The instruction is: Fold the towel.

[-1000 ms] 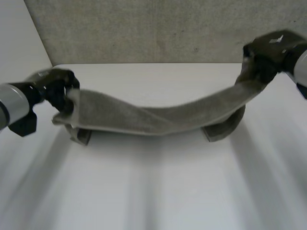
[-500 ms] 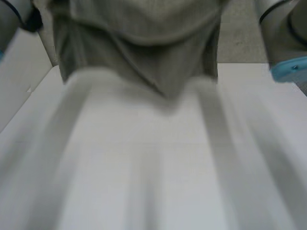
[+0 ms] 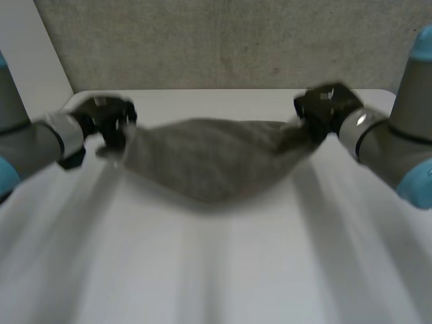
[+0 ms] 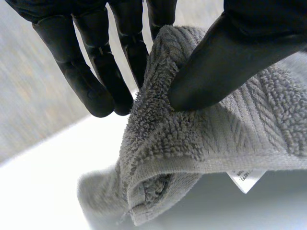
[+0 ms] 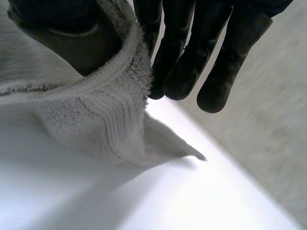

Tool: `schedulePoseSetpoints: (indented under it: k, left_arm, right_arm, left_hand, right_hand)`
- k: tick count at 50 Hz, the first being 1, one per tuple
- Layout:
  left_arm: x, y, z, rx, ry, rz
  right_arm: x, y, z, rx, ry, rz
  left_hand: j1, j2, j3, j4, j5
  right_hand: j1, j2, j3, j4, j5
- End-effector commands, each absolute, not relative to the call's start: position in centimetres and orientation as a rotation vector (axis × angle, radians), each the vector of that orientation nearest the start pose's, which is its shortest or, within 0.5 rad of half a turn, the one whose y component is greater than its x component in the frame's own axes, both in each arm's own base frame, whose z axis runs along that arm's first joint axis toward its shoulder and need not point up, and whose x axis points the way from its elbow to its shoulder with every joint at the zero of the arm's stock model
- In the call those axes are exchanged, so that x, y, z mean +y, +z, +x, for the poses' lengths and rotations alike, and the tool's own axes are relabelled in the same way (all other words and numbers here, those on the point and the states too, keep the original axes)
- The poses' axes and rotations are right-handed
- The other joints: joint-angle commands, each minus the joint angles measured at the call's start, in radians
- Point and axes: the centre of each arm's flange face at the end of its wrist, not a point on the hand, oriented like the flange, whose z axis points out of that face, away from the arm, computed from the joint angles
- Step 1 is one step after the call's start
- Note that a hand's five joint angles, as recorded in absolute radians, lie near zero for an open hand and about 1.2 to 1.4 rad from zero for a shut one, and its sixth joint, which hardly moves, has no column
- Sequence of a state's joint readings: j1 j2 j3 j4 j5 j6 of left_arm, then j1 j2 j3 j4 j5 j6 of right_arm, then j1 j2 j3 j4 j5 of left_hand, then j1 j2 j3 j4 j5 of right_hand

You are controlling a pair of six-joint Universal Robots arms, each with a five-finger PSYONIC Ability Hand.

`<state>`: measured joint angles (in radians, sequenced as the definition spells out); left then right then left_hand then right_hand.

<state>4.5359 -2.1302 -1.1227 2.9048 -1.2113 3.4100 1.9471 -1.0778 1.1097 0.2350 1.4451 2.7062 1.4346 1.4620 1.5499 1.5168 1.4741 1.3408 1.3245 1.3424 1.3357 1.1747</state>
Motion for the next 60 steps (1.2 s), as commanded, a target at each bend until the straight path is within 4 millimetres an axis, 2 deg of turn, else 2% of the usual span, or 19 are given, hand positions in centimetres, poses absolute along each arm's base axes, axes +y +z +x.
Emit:
schedulePoseSetpoints:
  k: [1, 5, 9, 13, 14, 15, 16, 17, 21, 23, 28, 30, 33, 40, 42, 43, 48, 55, 60]
  left_arm:
    - [-32.8, 16.2, -21.5, 2.754, -1.629, 1.015]
    - [-32.1, 15.9, -20.8, 2.791, -1.597, 0.999]
    - [-31.1, 18.8, -20.2, 2.761, -1.701, 1.016]
    - [-30.5, 19.4, -20.2, 2.744, -1.729, 1.039]
    - [-30.3, 19.3, -20.3, 2.745, -1.723, 1.042]
    - [-30.3, 19.1, -20.4, 2.75, -1.716, 1.045]
    - [-30.3, 19.1, -20.4, 2.75, -1.716, 1.045]
    - [-30.3, 18.5, -20.5, 2.767, -1.694, 1.045]
    - [-30.6, 16.9, -20.4, 2.799, -1.631, 1.035]
    - [-31.0, 16.4, -20.2, 2.767, -1.607, 1.015]
    - [-31.3, 16.7, -20.2, 2.703, -1.669, 1.002]
    - [-31.1, 17.2, -20.3, 2.667, -1.712, 1.006]
    - [-29.1, 20.1, -20.3, 2.543, -1.858, 1.018]
    - [-25.1, 21.6, -20.0, 2.446, -1.966, 1.05]
    - [-23.1, 21.2, -19.9, 2.433, -1.987, 1.071]
    - [-23.1, 21.2, -19.9, 2.433, -1.987, 1.072]
    - [-19.7, 18.6, -19.7, 2.409, -1.879, 1.238]
    - [-18.3, 16.2, -18.8, 2.31, -1.691, 1.408]
    - [-18.8, 15.3, -18.5, 2.352, -1.642, 1.399]
  right_arm:
    - [-31.1, 19.2, 25.4, 2.409, -1.627, -1.067]
    - [-31.3, 18.9, 24.2, 2.451, -1.615, -1.037]
    - [-31.3, 20.0, 23.3, 2.464, -1.654, -1.005]
    - [-31.5, 20.0, 22.4, 2.484, -1.662, -0.977]
    - [-31.5, 19.8, 22.2, 2.491, -1.656, -0.97]
    - [-31.4, 19.5, 22.2, 2.494, -1.646, -0.965]
    - [-31.4, 19.5, 22.2, 2.494, -1.646, -0.965]
    - [-31.3, 19.1, 22.2, 2.498, -1.635, -0.965]
    - [-31.0, 18.5, 22.3, 2.496, -1.629, -0.97]
    - [-30.9, 18.0, 22.3, 2.494, -1.634, -0.975]
    - [-30.7, 17.7, 22.4, 2.491, -1.631, -0.981]
    - [-30.7, 17.7, 22.4, 2.491, -1.631, -0.979]
    - [-30.6, 17.4, 22.4, 2.489, -1.632, -0.979]
    - [-30.5, 17.1, 22.3, 2.49, -1.633, -0.979]
    - [-30.5, 17.0, 22.4, 2.488, -1.631, -0.987]
    - [-30.5, 17.0, 22.4, 2.488, -1.631, -0.987]
    - [-30.4, 17.0, 22.5, 2.484, -1.632, -0.992]
    - [-30.5, 16.9, 22.5, 2.485, -1.633, -0.993]
    - [-30.3, 16.8, 22.5, 2.488, -1.625, -0.999]
  left_hand:
    - [-0.038, -0.066, -0.154, -0.121, -0.252]
    - [-0.038, -0.066, -0.154, -0.121, -0.252]
    - [-0.038, -0.066, -0.154, -0.121, -0.252]
    - [-0.038, -0.066, -0.154, -0.121, -0.252]
    - [-0.084, -0.112, -0.2, -0.167, -0.298]
    - [-0.3, -0.327, -0.415, -0.382, -0.514]
    - [-0.302, -0.33, -0.417, -0.384, -0.516]
    - [-0.599, -0.626, -0.714, -0.681, -0.813]
    - [-0.839, -0.867, -0.955, -0.922, -1.053]
    - [-1.111, -1.138, -1.226, -1.193, -1.325]
    - [-1.197, -1.225, -1.313, -1.28, -1.411]
    - [-1.198, -1.225, -1.313, -1.28, -1.412]
    - [-1.186, -1.213, -1.301, -1.268, -1.4]
    - [-1.033, -1.061, -1.149, -1.115, -1.247]
    - [-0.948, -0.976, -1.064, -1.031, -1.162]
    - [-0.948, -0.975, -1.063, -1.03, -1.162]
    - [-0.848, -0.876, -0.964, -0.931, -1.063]
    - [-0.819, -0.846, -0.934, -0.901, -1.033]
    - [-0.88, -0.907, -0.995, -0.962, -1.094]
  right_hand:
    - [0.056, 0.072, 0.054, 0.061, 0.047]
    - [0.056, 0.072, 0.054, 0.061, 0.047]
    - [0.056, 0.072, 0.054, 0.061, 0.047]
    - [0.056, 0.072, 0.054, 0.061, 0.047]
    - [0.056, 0.072, 0.054, 0.061, 0.047]
    - [0.056, 0.072, 0.054, 0.061, 0.047]
    - [0.056, 0.072, 0.054, 0.061, 0.047]
    - [0.056, 0.072, 0.054, 0.061, 0.047]
    - [0.056, 0.072, 0.054, 0.061, 0.047]
    - [0.056, 0.072, 0.054, 0.061, 0.047]
    - [0.056, 0.072, 0.054, 0.061, 0.047]
    - [0.056, 0.072, 0.054, 0.061, 0.047]
    - [0.056, 0.072, 0.054, 0.061, 0.047]
    - [0.056, 0.072, 0.054, 0.061, 0.047]
    - [0.056, 0.072, 0.054, 0.061, 0.047]
    - [0.056, 0.072, 0.054, 0.061, 0.047]
    - [0.056, 0.072, 0.054, 0.061, 0.047]
    - [0.056, 0.072, 0.054, 0.061, 0.047]
    - [0.056, 0.072, 0.054, 0.061, 0.047]
